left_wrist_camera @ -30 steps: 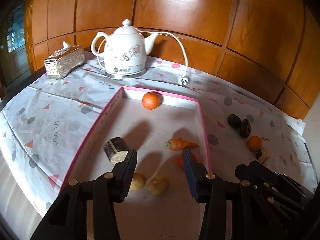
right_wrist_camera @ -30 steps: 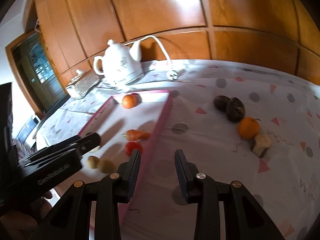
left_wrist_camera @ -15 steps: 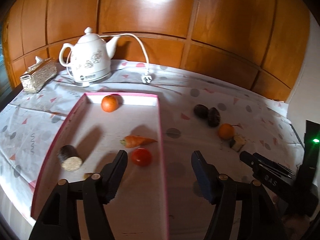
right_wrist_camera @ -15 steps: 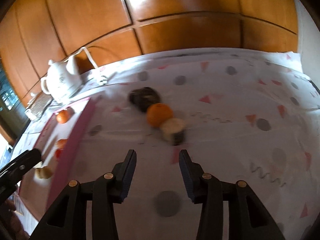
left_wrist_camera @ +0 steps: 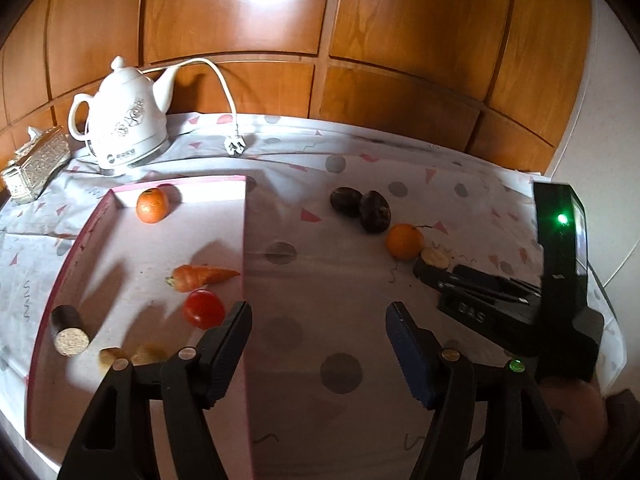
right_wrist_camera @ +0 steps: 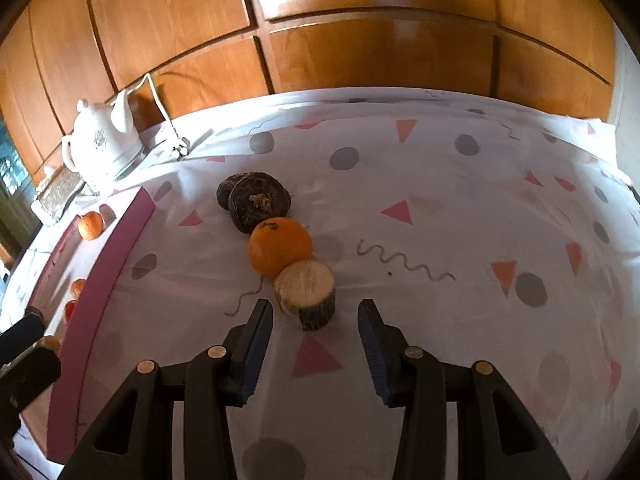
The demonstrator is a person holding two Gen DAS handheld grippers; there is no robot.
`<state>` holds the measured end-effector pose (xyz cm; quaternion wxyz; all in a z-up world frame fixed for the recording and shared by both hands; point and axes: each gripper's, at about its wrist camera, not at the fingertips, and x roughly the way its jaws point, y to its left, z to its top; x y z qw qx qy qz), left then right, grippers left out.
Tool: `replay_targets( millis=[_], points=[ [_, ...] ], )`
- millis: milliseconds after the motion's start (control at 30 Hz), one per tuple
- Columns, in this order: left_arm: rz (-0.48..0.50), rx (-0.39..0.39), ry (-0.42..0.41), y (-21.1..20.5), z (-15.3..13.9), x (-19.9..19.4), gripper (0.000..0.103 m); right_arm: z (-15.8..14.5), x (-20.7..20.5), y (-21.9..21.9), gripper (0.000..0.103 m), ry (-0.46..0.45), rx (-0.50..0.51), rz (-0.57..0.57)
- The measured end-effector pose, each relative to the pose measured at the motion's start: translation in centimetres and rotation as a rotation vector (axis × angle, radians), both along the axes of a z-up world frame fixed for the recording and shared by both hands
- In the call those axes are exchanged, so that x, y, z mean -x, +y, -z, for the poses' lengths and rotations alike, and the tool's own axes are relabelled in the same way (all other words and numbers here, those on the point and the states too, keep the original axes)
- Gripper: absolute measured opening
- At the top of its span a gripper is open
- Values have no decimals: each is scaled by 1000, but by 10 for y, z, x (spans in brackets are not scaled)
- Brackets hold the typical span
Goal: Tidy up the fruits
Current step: 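Move both tools back toward the remaining produce on the cloth, then grasp the dark-skinned cut root slice with the right tool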
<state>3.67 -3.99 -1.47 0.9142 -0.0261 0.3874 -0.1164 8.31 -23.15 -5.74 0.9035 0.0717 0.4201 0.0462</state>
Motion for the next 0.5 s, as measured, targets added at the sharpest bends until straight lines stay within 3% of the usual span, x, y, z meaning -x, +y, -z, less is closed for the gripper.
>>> replay_targets(
  millis=[167, 233, 500],
  points=[
    [17, 22, 38, -9, 7, -9, 71, 6, -11, 3, 44, 22, 8, -29],
    [17, 26, 53, -11, 10, -12, 71, 5, -10, 3, 33, 16, 7, -37],
    [15, 39, 109, -17, 24, -28, 71, 3, -4, -21, 33, 14, 81, 32]
  ],
)
